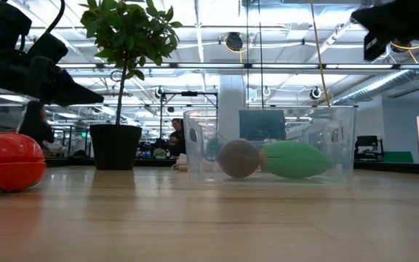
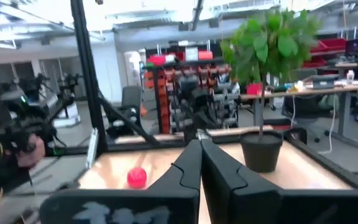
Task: Pick and placing Produce into tupperware
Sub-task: Put the red tomato into the transparent bin
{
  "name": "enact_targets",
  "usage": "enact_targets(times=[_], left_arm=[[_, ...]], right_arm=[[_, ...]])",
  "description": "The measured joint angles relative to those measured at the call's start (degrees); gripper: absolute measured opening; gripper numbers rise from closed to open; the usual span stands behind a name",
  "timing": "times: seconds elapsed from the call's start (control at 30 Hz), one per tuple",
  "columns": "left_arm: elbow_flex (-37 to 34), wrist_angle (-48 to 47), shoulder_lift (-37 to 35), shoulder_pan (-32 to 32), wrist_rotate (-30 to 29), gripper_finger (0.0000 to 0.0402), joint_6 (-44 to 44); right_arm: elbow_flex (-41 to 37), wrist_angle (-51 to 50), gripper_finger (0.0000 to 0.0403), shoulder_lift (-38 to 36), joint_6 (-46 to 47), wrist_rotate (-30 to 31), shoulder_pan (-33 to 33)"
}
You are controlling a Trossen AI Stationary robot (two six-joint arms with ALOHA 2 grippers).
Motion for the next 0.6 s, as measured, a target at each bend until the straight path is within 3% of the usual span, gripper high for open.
enact_targets(times=[0.23,0.6], left_arm=[[0.0,0.8,0.0,0.0,0.6,0.0026,0.4],[0.0,1.4,0.0,0.0,0.8,0.0026,1.5]], right_arm=[[-6.4,3.3,0.0000,0.0,-6.6,-1.7,0.0],[-7.7,3.3,0.0000,0.0,-10.8,-6.2,0.0]])
